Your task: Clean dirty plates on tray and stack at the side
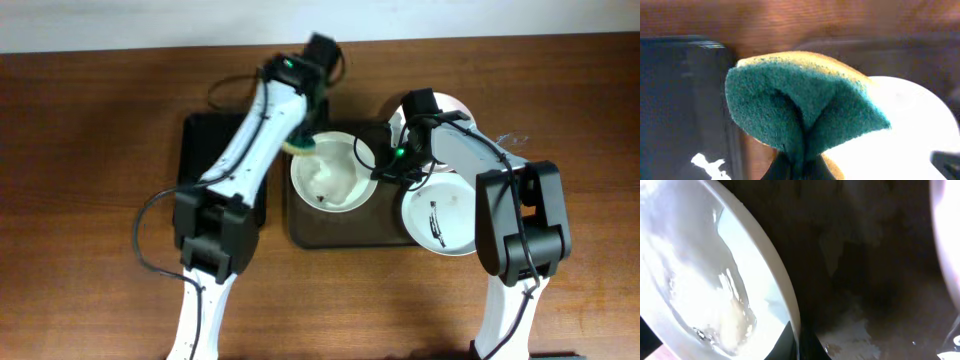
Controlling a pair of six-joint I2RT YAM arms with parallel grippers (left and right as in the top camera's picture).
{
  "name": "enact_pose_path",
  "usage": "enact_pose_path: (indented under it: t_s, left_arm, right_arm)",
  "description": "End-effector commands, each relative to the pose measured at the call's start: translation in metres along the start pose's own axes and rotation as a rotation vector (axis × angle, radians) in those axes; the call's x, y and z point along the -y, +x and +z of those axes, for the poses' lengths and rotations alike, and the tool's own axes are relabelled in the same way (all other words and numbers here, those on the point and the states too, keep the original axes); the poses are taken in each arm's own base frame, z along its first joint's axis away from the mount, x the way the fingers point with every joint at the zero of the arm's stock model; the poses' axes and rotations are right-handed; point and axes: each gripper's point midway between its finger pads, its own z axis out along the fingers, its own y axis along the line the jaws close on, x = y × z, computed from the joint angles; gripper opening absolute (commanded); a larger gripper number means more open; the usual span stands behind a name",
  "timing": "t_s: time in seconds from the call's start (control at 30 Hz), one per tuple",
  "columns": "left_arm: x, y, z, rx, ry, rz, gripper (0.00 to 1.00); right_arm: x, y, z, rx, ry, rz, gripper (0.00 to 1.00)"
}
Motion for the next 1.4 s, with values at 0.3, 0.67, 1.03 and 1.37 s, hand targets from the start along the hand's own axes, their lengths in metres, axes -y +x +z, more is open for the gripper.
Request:
enact_pose_path:
  t_s: [0.3, 0.67, 1.03, 1.37]
  left_arm:
    - [-0.100, -0.030, -0.060, 0.040, -0.043, -0.143, 0.00]
    - [-0.099, -0.032, -0.060, 0.049, -0.040, -0.145, 0.00]
    - [-0.098, -0.035, -0.060, 0.058, -0.034, -0.146, 0.00]
    - [-0.098, -0.034, -0.060, 0.056, -0.030, -0.146, 0.00]
  right_arm:
    - [0.002, -0.004, -0.134, 0.324, 0.702, -0.147, 0.04]
    - [-0.104, 0.026, -0.226, 0.932, 1.292, -0.417, 0.04]
    - [-0.092, 0.041, -0.123, 0.509, 0.698, -0.201, 0.04]
    - [-0.014, 0.052, -0.059, 0.228, 0.469, 0.041, 0.15]
